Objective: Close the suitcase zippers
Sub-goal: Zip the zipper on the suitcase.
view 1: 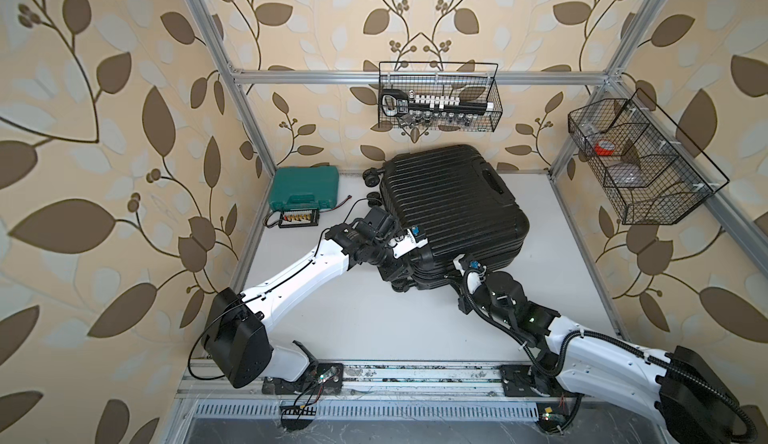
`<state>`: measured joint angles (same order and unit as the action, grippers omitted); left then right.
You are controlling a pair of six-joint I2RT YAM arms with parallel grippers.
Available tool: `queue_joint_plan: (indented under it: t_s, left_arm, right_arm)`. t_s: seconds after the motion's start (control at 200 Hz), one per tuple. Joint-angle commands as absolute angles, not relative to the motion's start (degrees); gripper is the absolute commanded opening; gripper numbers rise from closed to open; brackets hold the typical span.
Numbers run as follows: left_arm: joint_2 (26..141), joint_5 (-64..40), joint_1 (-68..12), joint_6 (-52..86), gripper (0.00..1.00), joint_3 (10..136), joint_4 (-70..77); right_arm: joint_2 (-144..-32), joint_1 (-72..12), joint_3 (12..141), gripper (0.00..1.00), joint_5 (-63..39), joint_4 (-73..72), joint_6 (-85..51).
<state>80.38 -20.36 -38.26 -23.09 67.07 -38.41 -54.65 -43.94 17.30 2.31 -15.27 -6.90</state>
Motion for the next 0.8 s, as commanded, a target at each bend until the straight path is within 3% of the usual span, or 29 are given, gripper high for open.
queue_joint_plan:
  t_s: [0.0, 0.485, 0.795]
  left_arm:
    - [80.17, -19.63, -39.76, -14.56, 0.34, 68.75, -29.19]
    - [78.95, -11.62, -44.49, -1.81, 0.3, 66.37, -21.31]
    - [79.34, -9.82, -47.83, 6.06, 0.29, 65.44, -15.2]
  right_arm:
    - [-54.69, -45.87, 17.69, 0.0, -2.73, -21.51, -5.62]
    - [-56.2, -52.73, 16.62, 0.0, 1.24, -27.19, -7.26]
    - [-59.07, -60.64, 14.29, 0.0, 12.88, -36.82, -10.43]
